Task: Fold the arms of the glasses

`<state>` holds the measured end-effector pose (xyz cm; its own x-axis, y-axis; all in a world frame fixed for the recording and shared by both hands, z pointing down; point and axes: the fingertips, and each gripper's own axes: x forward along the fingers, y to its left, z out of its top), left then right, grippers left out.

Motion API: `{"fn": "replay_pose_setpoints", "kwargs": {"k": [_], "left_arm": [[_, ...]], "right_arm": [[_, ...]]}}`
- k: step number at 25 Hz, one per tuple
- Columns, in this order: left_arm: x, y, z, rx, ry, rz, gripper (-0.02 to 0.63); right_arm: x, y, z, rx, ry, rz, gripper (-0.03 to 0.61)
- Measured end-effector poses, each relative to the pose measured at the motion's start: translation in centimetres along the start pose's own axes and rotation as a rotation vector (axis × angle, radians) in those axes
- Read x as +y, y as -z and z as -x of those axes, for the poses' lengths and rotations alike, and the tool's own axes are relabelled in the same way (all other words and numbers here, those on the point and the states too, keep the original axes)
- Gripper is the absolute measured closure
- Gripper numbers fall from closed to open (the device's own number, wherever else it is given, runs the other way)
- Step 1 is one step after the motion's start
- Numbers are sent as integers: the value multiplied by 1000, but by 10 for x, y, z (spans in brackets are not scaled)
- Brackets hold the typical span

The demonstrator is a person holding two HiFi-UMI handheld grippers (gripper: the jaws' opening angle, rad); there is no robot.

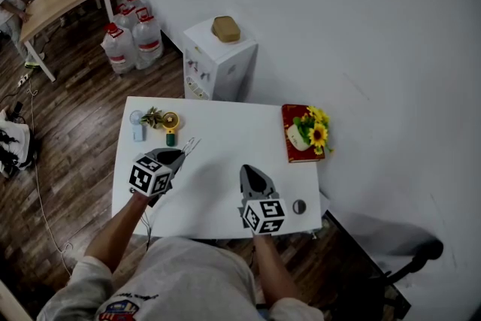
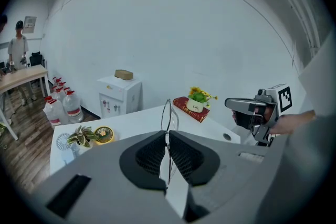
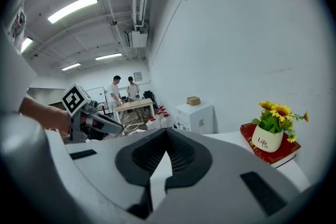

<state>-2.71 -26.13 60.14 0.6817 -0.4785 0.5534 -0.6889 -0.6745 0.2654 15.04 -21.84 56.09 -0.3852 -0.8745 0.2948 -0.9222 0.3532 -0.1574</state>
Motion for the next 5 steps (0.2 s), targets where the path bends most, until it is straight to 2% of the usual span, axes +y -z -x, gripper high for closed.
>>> {"fn": "replay_pose_setpoints", "kwargs": {"k": [5], "left_arm": [[-2, 2, 1, 5, 2, 4, 591]], "right_arm": [[2, 1, 1, 3, -1, -2, 578]]}}
